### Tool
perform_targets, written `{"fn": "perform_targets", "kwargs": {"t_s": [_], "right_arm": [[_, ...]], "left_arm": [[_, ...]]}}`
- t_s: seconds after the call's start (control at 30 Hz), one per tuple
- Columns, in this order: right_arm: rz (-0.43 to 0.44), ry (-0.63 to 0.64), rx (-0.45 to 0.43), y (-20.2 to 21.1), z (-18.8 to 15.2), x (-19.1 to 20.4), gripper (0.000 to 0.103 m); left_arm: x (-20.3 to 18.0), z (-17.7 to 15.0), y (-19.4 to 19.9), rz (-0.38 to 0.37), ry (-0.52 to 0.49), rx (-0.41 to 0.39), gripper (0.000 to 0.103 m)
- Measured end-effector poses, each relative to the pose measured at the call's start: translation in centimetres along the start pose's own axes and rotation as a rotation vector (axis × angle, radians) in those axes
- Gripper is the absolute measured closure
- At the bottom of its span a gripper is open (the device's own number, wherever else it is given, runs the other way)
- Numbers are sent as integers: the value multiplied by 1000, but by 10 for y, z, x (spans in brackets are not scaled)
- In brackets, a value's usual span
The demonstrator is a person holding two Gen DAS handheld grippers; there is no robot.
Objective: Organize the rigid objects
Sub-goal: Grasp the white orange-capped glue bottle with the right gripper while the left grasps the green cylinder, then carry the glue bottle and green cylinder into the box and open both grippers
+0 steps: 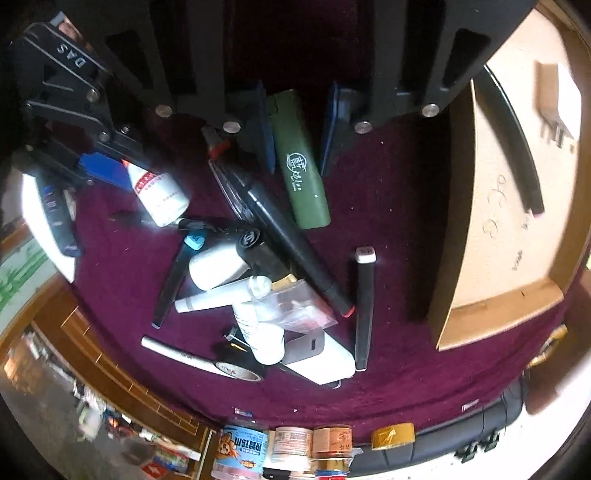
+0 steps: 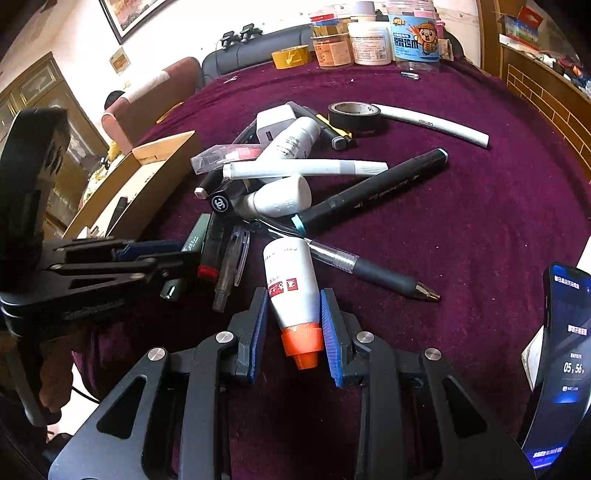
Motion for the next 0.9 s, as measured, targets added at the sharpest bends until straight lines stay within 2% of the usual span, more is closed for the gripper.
{"fn": "perform_targets", "kwargs": {"t_s": [0.1, 0.27, 0.4, 0.63, 0.77, 0.9], "right_arm": [[-14, -6, -1, 1, -1, 0, 75], [42, -43, -46, 12, -1, 4, 76], [114, -27, -103, 28, 6, 25, 76], [274, 64, -99, 24, 25, 88, 76], [339, 131, -64, 10, 35, 129, 75], [348, 179, -15, -14, 49, 167, 75]], "left_arm": [[0, -4, 4, 6, 2, -13, 82], [19, -21, 28, -165, 80, -38, 86], [47, -37, 62, -225, 160, -90, 86], [104, -62, 97, -180, 292, -145, 86], [133, -78, 94, -121, 358, -140, 86], [144, -84, 81, -109, 395, -122, 86]]}}
Point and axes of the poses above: each gripper's, at about its wrist camera, not at the fingertips, and y roughly against the way its jaws point, x to its left, z to its top, the point moved 3 cm from there along -y, roughly the way its jaws point, and after that the axes turned 4 degrees about x, right-handed, at the moved point
